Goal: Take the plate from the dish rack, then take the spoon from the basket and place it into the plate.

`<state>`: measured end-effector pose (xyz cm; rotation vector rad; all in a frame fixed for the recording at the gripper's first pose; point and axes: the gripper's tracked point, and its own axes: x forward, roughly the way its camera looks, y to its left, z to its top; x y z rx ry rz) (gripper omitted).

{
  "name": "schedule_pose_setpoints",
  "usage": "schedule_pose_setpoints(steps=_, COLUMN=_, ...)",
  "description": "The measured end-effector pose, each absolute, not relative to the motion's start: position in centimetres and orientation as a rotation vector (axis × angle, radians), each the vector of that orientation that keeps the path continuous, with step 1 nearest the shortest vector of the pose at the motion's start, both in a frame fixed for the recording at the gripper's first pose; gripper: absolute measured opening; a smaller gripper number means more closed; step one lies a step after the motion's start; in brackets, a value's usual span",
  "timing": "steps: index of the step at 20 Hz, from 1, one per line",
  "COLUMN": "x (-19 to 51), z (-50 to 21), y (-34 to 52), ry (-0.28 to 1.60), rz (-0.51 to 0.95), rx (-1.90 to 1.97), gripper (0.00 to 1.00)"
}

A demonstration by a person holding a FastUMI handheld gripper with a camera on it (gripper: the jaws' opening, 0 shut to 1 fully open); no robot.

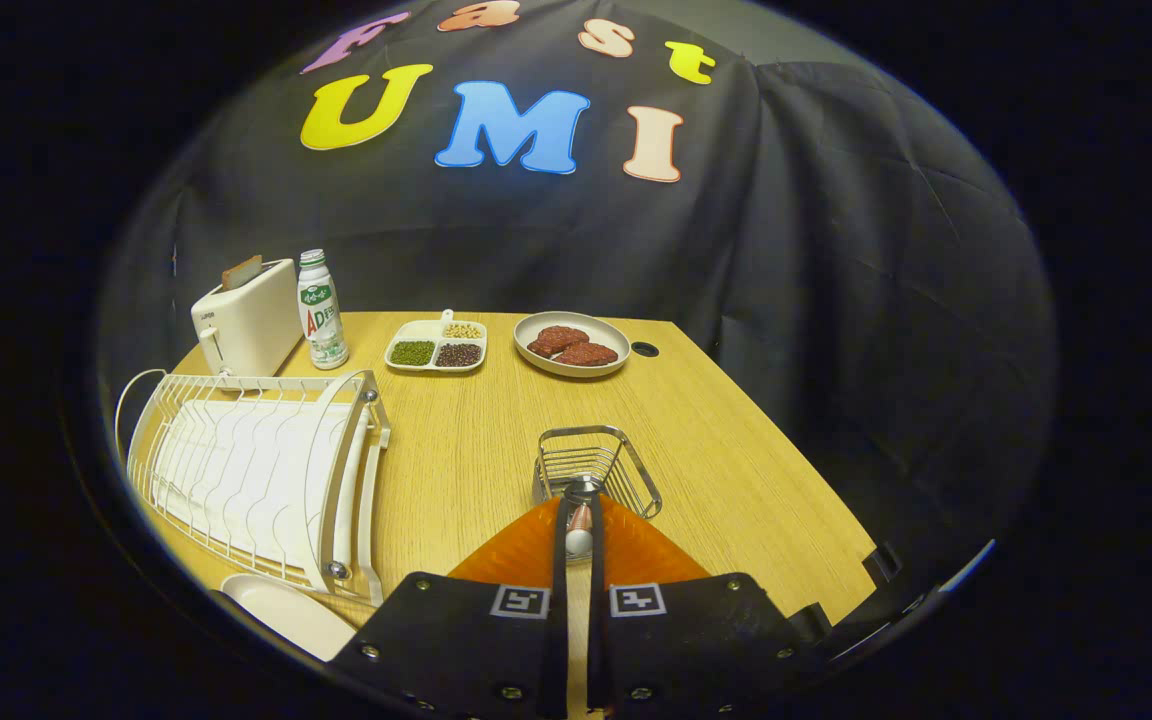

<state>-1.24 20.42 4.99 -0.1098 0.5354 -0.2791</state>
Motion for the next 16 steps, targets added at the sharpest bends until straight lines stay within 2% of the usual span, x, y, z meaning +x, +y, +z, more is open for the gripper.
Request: schedule_pose_setpoints(steps=16, x=-1.4, z=11.9, y=22.2, ry=0.401, rz=-0.271, rx=-0.250, gripper=0.08)
